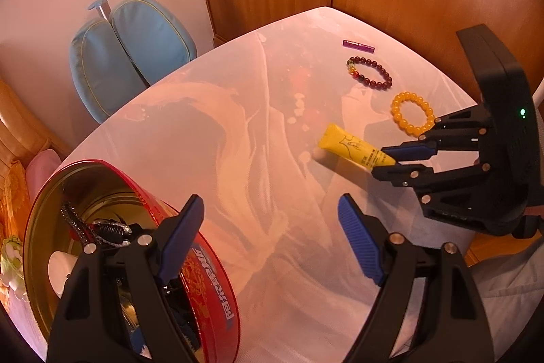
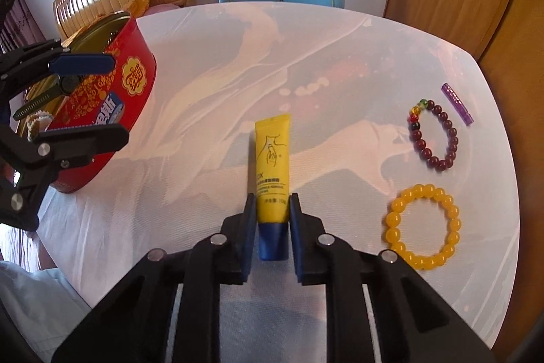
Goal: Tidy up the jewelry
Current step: 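Grasp the yellow tube with blue cap with the right gripper and lift, then carry the yellow tube into the tin and open the right gripper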
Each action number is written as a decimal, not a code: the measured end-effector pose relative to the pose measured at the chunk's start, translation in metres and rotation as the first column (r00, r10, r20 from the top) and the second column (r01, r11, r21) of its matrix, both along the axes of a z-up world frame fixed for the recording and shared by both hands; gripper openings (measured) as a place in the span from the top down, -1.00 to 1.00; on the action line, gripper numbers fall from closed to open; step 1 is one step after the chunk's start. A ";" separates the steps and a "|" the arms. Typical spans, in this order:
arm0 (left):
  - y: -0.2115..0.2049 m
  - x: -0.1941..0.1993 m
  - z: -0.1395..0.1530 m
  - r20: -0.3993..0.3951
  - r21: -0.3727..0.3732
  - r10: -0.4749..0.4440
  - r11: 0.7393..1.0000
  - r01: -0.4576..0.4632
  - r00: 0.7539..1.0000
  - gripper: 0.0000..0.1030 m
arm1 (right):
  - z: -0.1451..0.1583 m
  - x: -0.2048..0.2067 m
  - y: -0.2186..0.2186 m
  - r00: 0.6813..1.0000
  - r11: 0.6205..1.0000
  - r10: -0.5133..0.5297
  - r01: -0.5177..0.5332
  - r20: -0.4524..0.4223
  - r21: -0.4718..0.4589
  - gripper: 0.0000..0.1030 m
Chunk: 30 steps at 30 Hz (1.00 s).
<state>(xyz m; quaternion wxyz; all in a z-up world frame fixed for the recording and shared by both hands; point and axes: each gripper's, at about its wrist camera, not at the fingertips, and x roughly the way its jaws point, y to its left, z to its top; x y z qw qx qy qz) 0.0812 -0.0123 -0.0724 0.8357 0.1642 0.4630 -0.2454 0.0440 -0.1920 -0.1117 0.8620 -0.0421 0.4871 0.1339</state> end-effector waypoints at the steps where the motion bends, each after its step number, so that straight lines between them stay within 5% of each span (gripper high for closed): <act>1: 0.001 -0.001 0.002 0.003 -0.008 0.004 1.000 -0.004 1.000 -0.54 | 0.005 -0.001 -0.002 1.000 1.000 -0.003 0.003 0.012 0.005 0.61; 7: 0.019 -0.005 0.016 0.029 -0.032 0.055 0.998 -0.054 0.998 -0.54 | 0.044 -0.003 0.013 0.995 0.997 0.058 -0.062 0.086 0.041 0.61; 15: 0.093 -0.022 0.036 0.115 -0.018 0.254 0.967 -0.254 0.960 -0.54 | 0.078 0.010 0.104 0.943 0.946 0.295 -0.311 0.155 0.092 0.61; 24: 0.179 -0.059 0.034 0.121 -0.019 0.479 0.877 -0.480 0.870 -0.54 | 0.061 0.032 0.212 0.854 0.851 0.512 -0.519 0.094 0.083 0.61; 28: 0.193 -0.063 0.030 0.115 -0.025 0.510 0.859 -0.511 0.852 -0.54 | 0.049 0.034 0.228 0.844 0.845 0.531 -0.534 0.070 0.031 0.60; 30: 0.196 -0.063 0.029 0.117 -0.030 0.515 0.857 -0.515 0.849 -0.54 | 0.047 0.036 0.227 0.848 0.849 0.525 -0.528 0.068 0.024 0.41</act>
